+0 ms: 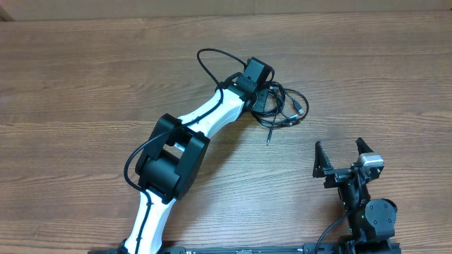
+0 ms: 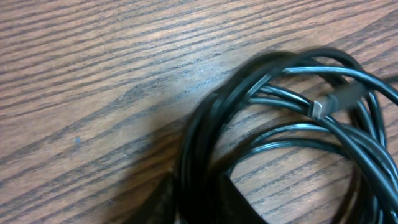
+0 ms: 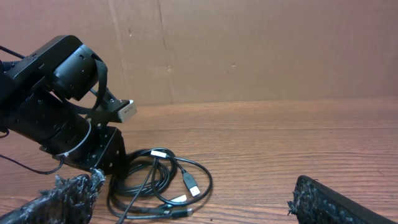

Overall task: Untangle cables
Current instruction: 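Lower the left gripper, grasp the black cable bundle, and lift it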

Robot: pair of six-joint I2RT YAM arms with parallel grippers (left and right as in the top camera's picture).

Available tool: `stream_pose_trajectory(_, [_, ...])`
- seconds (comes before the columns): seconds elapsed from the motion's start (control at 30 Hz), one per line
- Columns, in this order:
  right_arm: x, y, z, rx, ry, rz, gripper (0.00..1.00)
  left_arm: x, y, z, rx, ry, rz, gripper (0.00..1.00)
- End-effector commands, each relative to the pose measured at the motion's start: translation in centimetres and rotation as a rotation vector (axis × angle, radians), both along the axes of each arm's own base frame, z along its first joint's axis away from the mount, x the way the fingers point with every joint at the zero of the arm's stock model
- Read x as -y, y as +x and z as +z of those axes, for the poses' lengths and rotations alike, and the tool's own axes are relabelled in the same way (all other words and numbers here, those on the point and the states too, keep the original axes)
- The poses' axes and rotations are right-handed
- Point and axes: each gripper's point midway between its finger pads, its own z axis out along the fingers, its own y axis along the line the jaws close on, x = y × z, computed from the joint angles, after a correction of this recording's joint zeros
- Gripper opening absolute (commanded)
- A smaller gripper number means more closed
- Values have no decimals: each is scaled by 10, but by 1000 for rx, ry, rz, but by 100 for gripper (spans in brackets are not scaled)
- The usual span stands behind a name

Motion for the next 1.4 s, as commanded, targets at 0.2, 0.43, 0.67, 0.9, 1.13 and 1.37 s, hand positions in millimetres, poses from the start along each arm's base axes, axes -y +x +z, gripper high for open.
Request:
stream_pose_trajectory(0.2, [2, 0, -1, 6, -4, -12, 100, 0, 9, 4, 15, -8, -27, 7])
stream_pose_trajectory(0.43, [2, 0, -1, 6, -4, -12, 100, 4, 12, 12, -27, -112, -59, 7])
stream_pose_trajectory(0.67, [2, 0, -1, 6, -4, -12, 100, -4, 10, 9, -42, -90, -45, 49])
stream_pose_trajectory(0.9, [2, 0, -1, 6, -4, -12, 100, -4, 8, 7, -52, -84, -47, 51])
stream_pose_trajectory(1.13, [2, 0, -1, 6, -4, -12, 100, -7, 4, 4, -65, -67, -62, 43])
stream_pose_trajectory(1.37, [2, 0, -1, 6, -4, -12, 100, -7, 3, 3, -71, -63, -61, 4])
